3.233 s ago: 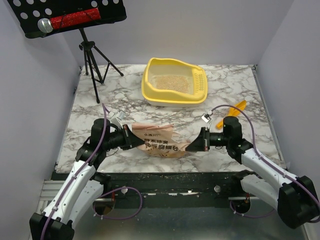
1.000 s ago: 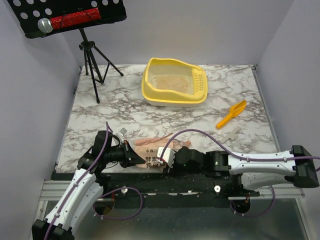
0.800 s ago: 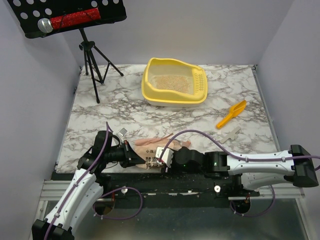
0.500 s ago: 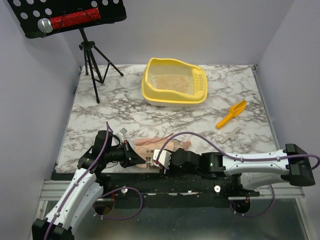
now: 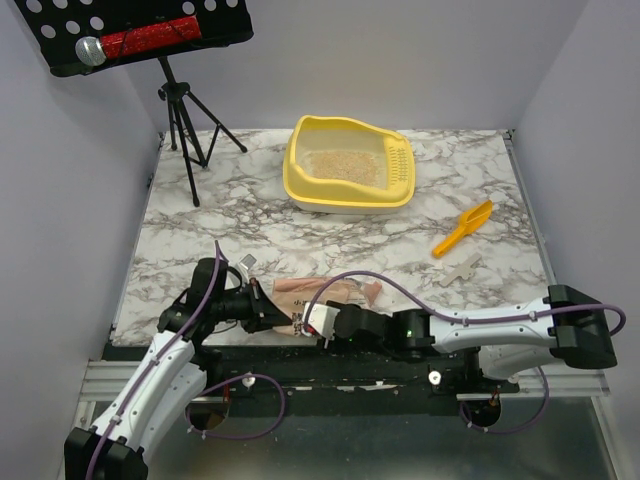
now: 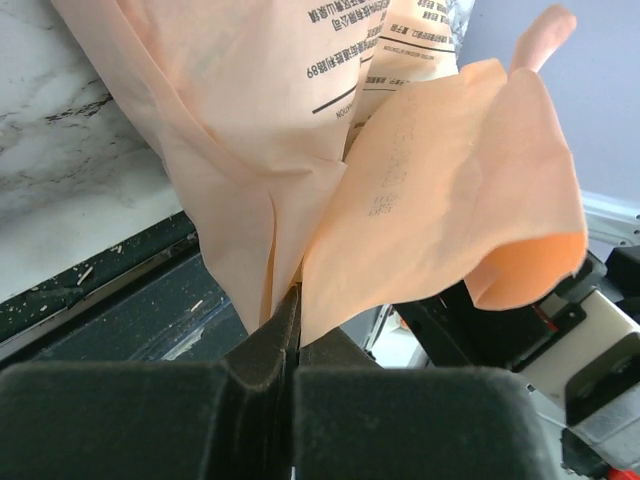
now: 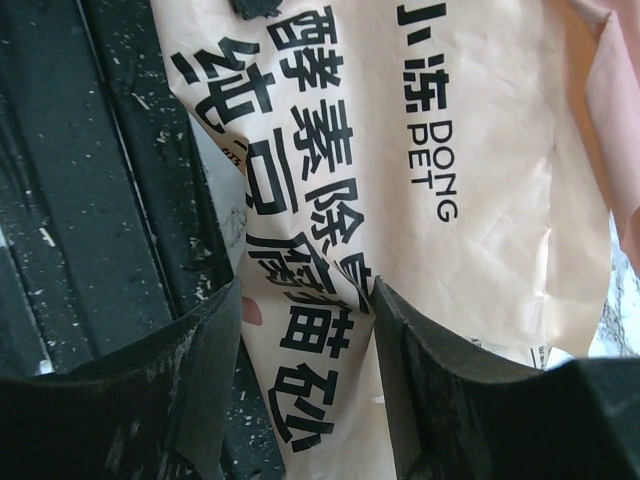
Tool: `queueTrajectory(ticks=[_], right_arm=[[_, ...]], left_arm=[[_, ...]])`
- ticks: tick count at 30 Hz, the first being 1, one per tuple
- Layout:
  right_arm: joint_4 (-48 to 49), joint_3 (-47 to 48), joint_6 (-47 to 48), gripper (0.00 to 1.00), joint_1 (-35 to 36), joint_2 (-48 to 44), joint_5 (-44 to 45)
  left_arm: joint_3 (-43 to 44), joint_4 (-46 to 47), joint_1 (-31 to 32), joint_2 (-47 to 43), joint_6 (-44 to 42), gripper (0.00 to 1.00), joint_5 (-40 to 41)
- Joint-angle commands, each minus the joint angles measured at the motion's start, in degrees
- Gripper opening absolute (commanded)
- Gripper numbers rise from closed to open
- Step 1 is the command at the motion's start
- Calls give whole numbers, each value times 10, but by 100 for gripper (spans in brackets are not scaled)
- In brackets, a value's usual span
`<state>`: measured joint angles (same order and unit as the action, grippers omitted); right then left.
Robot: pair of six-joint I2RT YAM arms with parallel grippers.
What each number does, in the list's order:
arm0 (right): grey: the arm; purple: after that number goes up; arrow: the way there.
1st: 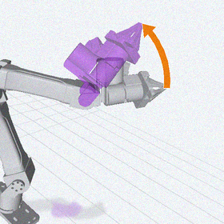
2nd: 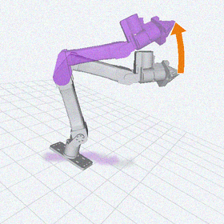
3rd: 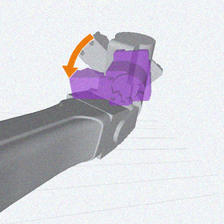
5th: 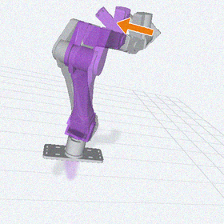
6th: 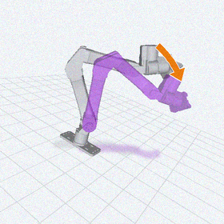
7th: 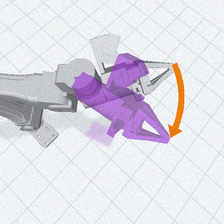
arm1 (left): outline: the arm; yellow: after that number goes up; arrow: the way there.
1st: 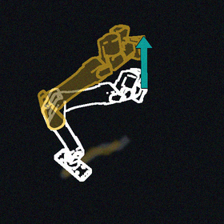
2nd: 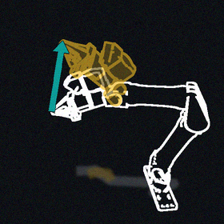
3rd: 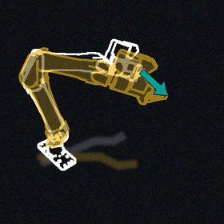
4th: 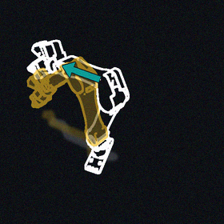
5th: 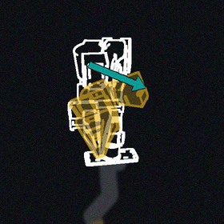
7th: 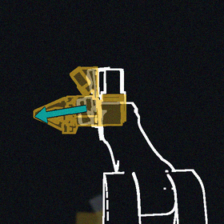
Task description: Fill the litter box with clean litter
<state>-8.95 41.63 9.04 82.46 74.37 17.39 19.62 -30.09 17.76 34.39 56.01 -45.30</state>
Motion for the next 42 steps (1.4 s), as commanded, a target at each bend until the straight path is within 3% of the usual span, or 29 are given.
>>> queueTrajectory(ticks=[1, 3, 5, 7, 10, 11, 23, 26, 31, 34, 35, 38, 42], right_arm=[[-28, -3, 1, 63, 4, 20, 49], [-31, -1, 5, 61, 4, 25, 41], [-34, 4, 6, 54, 4, 34, 41], [-41, 9, 10, 39, 4, 51, 55], [-55, 13, 13, 3, 3, 72, 86], [-61, 13, 12, 0, 2, 73, 88], [-138, 57, 24, 0, -42, -113, 51], [-178, 86, 37, 0, -83, -149, -14], [-204, 109, 52, 0, -168, -155, -129], [-202, 122, 45, 0, -179, -112, -132], [-202, 129, 40, 3, -179, -98, -131], [-184, 134, 41, 40, -179, -91, -149], [-184, 152, 74, 54, -179, -110, -168]], left_arm=[[22, 27, 0, 5, 7, 0, -1], [25, 31, 0, 9, 8, 0, -2], [28, 35, 0, 15, 8, 0, -5], [30, 41, 0, 19, 9, 0, -8], [33, 49, 0, 25, 10, 0, -16], [36, 52, 0, 26, 10, 0, -18], [130, 103, -40, 89, -9, 0, -43], [157, 134, -48, 108, 4, 0, -45], [177, 173, -48, 133, 23, 0, -50], [165, 185, -50, 148, 23, 0, -55], [159, 189, -50, 150, 24, 0, -58], [144, 195, -50, 147, 26, 0, -60], [133, 184, -50, 131, 25, 0, -66]])
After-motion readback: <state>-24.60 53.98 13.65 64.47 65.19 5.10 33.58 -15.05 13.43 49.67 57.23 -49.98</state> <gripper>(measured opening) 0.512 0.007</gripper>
